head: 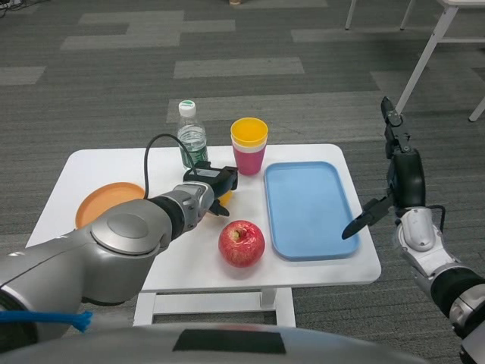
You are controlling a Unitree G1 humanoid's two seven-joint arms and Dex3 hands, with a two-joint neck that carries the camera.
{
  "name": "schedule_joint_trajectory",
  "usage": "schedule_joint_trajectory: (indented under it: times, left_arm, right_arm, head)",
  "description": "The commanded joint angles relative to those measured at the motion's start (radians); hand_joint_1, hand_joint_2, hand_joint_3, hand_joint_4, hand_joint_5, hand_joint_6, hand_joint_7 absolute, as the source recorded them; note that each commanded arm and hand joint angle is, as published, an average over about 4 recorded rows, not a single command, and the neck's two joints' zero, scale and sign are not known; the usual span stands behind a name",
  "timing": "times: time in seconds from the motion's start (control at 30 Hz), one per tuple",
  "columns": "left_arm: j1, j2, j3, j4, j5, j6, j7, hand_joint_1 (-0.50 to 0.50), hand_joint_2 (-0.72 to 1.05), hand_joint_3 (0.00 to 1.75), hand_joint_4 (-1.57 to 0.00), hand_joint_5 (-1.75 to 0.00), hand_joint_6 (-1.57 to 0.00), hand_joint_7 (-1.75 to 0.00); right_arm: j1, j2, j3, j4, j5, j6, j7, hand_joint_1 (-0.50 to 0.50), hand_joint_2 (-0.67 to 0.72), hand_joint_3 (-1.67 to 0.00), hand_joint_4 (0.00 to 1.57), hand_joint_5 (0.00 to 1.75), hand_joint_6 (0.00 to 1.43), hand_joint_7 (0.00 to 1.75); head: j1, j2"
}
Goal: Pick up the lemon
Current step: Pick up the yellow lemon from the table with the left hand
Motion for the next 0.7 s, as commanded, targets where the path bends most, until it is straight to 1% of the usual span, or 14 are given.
schedule_joint_trajectory:
  times: [0.03, 0.07, 0.17, 0.3, 0.4, 0.53, 0.7]
  left_arm:
    - [0.025, 0.009, -0.002, 0.012, -0.013, -0.001, -0.015, -0.50, 1.05, 0.09, 0.00, -0.74, -0.29, -1.05]
    - [0.028, 0.009, -0.002, 0.014, -0.022, 0.000, -0.020, -0.50, 1.05, 0.09, 0.00, -0.72, -0.31, -1.05]
    - [0.037, 0.009, -0.002, 0.022, -0.046, 0.004, -0.032, -0.50, 1.05, 0.09, 0.00, -0.72, -0.31, -1.05]
    - [0.051, 0.009, -0.002, 0.038, -0.082, 0.006, -0.054, -0.50, 1.05, 0.09, 0.00, -0.72, -0.34, -1.12]
    - [0.063, 0.010, -0.001, 0.049, -0.113, 0.007, -0.068, -0.48, 1.05, 0.09, 0.00, -0.72, -0.34, -1.12]
    - [0.086, 0.011, -0.001, 0.069, -0.150, 0.007, -0.090, -0.48, 0.87, 0.09, 0.00, -0.82, -0.37, -1.19]
    - [0.128, 0.020, 0.001, 0.096, -0.191, 0.007, -0.135, -0.48, 0.87, 0.09, 0.00, -0.82, -0.39, -1.29]
  right_arm:
    - [0.003, 0.002, -0.005, 0.005, 0.008, 0.000, -0.003, -0.46, 0.60, 0.00, 0.20, 0.00, 0.00, 0.00]
    - [0.003, 0.003, -0.005, 0.005, 0.008, 0.000, -0.003, -0.46, 0.60, 0.00, 0.20, 0.00, 0.00, 0.00]
    - [0.003, 0.005, -0.005, 0.005, 0.008, 0.000, -0.003, -0.46, 0.60, 0.00, 0.20, 0.00, 0.00, 0.00]
    - [0.003, 0.005, -0.005, 0.005, 0.008, 0.000, -0.003, -0.46, 0.60, 0.00, 0.20, 0.00, 0.00, 0.00]
    - [0.003, 0.005, -0.006, 0.005, 0.008, 0.000, -0.003, -0.46, 0.60, 0.00, 0.20, 0.00, 0.00, 0.00]
    - [0.005, 0.005, -0.009, 0.003, 0.010, 0.000, -0.003, -0.46, 0.60, 0.00, 0.20, 0.00, 0.00, 0.00]
    - [0.009, 0.005, -0.015, 0.003, 0.010, 0.000, -0.003, -0.46, 0.60, 0.00, 0.20, 0.00, 0.00, 0.00]
  head:
    - [0.002, -0.001]
    - [0.002, -0.001]
    - [0.004, -0.001]
    - [0.004, 0.000]
    - [0.004, 0.000]
    - [0.005, -0.001]
    - [0.008, -0.004]
